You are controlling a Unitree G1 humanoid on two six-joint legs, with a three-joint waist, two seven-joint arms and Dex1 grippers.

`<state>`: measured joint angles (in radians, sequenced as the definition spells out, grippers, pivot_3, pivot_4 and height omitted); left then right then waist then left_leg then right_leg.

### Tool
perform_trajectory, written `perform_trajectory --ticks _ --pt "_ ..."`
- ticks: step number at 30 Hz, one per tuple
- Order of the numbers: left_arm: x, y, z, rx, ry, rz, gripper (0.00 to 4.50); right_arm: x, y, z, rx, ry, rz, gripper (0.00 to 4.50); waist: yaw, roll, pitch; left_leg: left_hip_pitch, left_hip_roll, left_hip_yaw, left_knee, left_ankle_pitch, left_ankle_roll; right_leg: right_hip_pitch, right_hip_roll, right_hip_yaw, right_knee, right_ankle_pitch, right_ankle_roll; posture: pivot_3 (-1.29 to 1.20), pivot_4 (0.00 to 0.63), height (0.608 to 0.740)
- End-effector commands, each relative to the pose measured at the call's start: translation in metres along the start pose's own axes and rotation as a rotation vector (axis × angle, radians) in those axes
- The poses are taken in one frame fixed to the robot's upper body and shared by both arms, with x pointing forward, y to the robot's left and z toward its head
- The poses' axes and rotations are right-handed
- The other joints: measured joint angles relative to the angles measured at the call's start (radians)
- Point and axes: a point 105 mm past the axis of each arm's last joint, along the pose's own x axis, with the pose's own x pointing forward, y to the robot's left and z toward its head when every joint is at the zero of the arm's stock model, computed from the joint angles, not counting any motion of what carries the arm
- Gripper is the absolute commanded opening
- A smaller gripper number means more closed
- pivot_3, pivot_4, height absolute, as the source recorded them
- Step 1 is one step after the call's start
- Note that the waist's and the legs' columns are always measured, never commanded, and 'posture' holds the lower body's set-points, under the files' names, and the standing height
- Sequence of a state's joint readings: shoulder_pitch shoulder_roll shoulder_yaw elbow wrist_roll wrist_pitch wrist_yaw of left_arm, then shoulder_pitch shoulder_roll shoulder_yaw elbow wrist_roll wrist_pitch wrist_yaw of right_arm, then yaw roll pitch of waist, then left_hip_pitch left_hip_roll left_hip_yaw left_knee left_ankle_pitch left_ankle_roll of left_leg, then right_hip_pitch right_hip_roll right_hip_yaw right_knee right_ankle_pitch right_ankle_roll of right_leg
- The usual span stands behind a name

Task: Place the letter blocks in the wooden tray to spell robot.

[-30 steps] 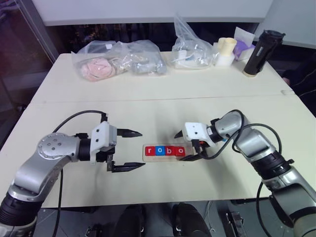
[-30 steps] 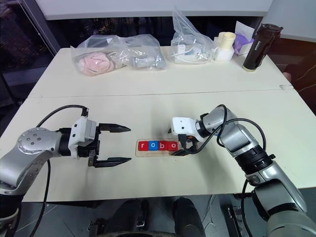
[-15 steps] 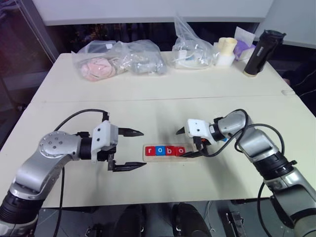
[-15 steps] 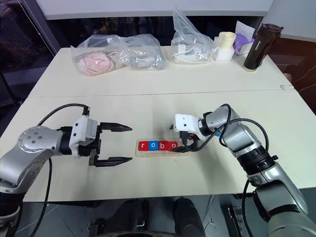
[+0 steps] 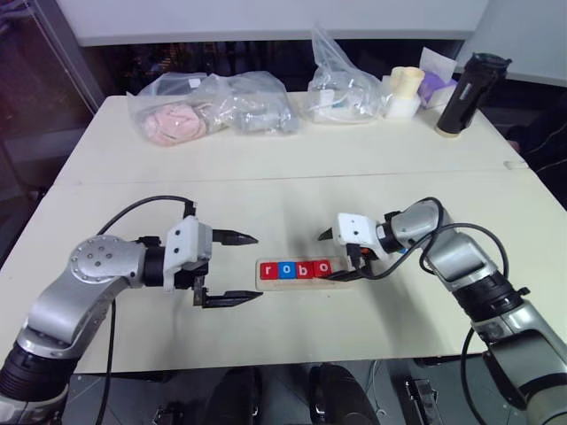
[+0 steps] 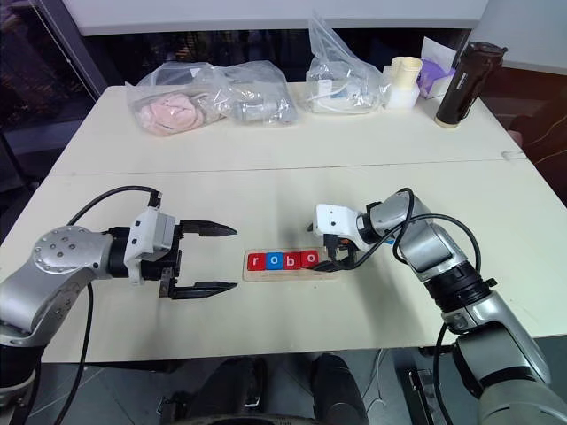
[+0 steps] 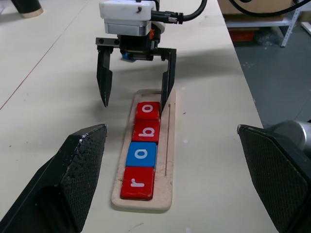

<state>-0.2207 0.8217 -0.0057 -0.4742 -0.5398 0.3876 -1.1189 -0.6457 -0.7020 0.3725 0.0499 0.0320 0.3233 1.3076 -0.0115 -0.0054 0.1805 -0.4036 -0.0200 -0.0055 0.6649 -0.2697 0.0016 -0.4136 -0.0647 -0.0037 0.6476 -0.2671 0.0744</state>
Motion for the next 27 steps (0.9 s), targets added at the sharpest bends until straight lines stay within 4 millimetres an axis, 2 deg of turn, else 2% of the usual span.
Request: perform_trajectory --ticks 1,4,6,10,15,18,24,27 --pt "-0.001 0.000 0.008 0.027 -0.013 -0.001 4.50 -0.029 -0.002 0.027 -0.009 -0.064 -0.032 4.48 0.001 0.000 0.000 0.000 0.000 0.000 0.000 0.000 0.000 0.000 0.000 0.000 0.000 0.000 0.000 0.00 0.150 0.740" --pt "-0.001 0.000 0.008 0.027 -0.014 -0.001 4.50 -0.056 -0.004 0.031 0.024 -0.077 -0.115 4.48 0.006 0.000 0.000 -0.003 0.000 0.000 0.000 0.000 0.000 -0.003 0.000 0.000 0.000 0.000 0.000 0.00 0.150 0.740" --pt "-0.001 0.001 0.008 0.027 -0.015 0.000 4.50 -0.073 -0.009 0.021 0.068 -0.054 -0.217 4.48 0.007 0.000 0.000 -0.004 0.000 0.000 0.000 0.000 0.000 -0.003 -0.001 0.000 -0.001 0.000 0.000 0.00 0.150 0.740" --pt "0.001 0.000 0.006 0.026 -0.020 -0.002 4.50 -0.106 -0.024 -0.009 0.257 -0.011 -0.504 4.48 0.005 0.000 0.000 -0.004 0.000 0.000 -0.001 0.000 0.000 -0.004 -0.001 0.000 -0.002 -0.001 -0.002 0.00 0.150 0.740" --pt "0.002 0.001 0.005 0.026 -0.025 -0.009 4.50 -0.129 -0.039 -0.043 0.550 0.060 -0.864 4.48 -0.003 0.001 0.000 -0.005 0.000 0.000 -0.001 0.000 0.000 -0.006 -0.001 0.000 0.001 -0.001 -0.003 0.00 0.150 0.740" --pt "0.003 0.001 0.004 0.028 -0.027 -0.014 4.50 -0.132 -0.037 -0.055 0.690 0.098 -0.997 4.48 0.001 0.001 -0.001 -0.005 0.000 0.000 -0.001 0.001 -0.001 -0.007 -0.001 0.000 0.002 0.000 -0.004 0.00 0.150 0.740" --pt "0.005 0.001 0.004 0.033 -0.032 -0.027 4.50 -0.112 -0.019 -0.080 0.981 0.177 -1.241 4.48 0.000 0.001 -0.001 -0.006 0.000 0.001 -0.001 0.001 -0.001 -0.009 -0.001 0.000 0.002 0.001 -0.001 0.00 0.150 0.740" --pt "0.003 0.001 0.004 0.033 -0.030 -0.026 4.50 -0.099 -0.011 -0.077 1.084 0.156 -1.250 4.48 0.001 0.001 -0.001 -0.007 -0.001 0.001 -0.001 0.001 -0.001 -0.009 -0.001 0.000 0.002 0.001 -0.001 0.00 0.150 0.740"
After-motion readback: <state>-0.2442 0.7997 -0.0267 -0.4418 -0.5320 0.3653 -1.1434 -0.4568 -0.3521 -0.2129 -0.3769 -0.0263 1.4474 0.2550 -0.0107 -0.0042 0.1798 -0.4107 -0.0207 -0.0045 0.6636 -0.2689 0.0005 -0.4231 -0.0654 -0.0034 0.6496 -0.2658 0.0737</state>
